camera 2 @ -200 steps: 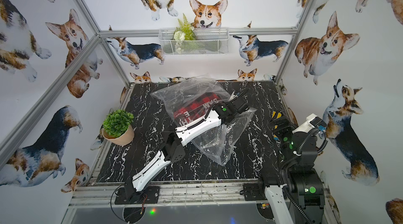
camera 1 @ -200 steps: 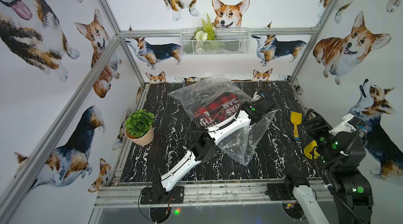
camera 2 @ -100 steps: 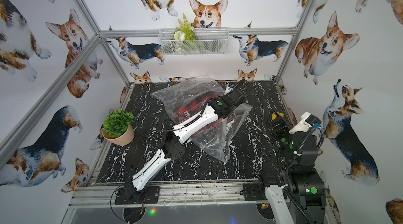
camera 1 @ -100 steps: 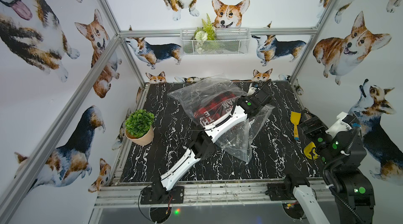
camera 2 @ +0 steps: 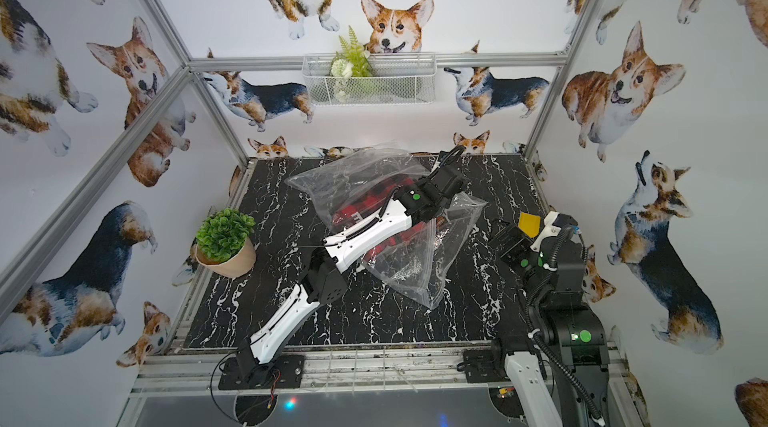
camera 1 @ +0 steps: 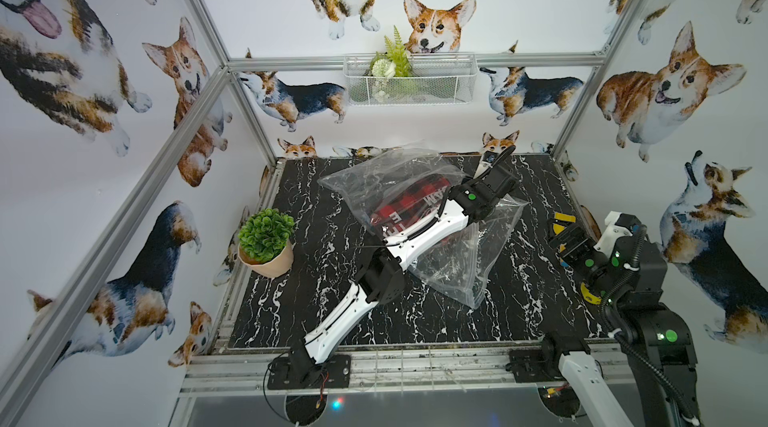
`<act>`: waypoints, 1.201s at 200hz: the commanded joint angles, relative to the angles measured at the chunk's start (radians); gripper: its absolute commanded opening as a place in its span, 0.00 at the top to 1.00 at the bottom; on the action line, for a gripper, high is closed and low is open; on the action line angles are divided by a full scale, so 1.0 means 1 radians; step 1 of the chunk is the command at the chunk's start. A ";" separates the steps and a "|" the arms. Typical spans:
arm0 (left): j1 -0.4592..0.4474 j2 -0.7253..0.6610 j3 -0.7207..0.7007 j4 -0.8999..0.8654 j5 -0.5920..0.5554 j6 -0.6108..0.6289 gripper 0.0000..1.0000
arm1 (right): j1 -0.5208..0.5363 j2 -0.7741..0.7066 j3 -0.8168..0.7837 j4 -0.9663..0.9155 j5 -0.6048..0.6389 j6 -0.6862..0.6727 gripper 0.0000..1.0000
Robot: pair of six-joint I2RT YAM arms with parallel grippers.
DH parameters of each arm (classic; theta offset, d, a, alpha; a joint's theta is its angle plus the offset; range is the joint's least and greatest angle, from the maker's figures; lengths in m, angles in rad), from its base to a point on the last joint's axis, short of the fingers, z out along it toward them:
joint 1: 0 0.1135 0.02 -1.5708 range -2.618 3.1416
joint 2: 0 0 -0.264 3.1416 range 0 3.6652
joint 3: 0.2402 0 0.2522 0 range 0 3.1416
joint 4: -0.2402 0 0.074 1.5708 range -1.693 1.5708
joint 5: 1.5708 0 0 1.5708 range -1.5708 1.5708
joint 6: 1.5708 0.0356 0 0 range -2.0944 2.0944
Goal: Take the shirt out of the vacuum bag
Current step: Open the vacuum bag at the center of the board.
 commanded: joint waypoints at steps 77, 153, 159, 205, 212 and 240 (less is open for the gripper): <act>0.054 0.053 0.124 0.007 -0.009 -0.070 1.00 | 0.076 0.013 -0.146 0.073 -0.157 0.092 0.00; 0.101 0.085 0.180 0.069 -0.037 -0.084 1.00 | 0.114 0.023 -0.183 0.070 -0.175 0.069 0.00; 0.104 0.079 0.176 0.084 -0.047 -0.082 1.00 | 0.120 0.021 -0.192 0.074 -0.178 0.073 0.00; 0.154 0.027 0.161 0.135 -0.126 -0.098 1.00 | 0.228 0.042 -0.214 0.089 -0.105 0.064 0.00; 0.159 0.018 0.156 0.130 -0.147 -0.103 1.00 | 0.257 0.051 -0.213 0.095 -0.081 0.066 0.00; 0.162 -0.024 0.087 0.161 -0.144 -0.074 1.00 | 0.393 0.100 -0.190 0.114 0.042 0.066 0.00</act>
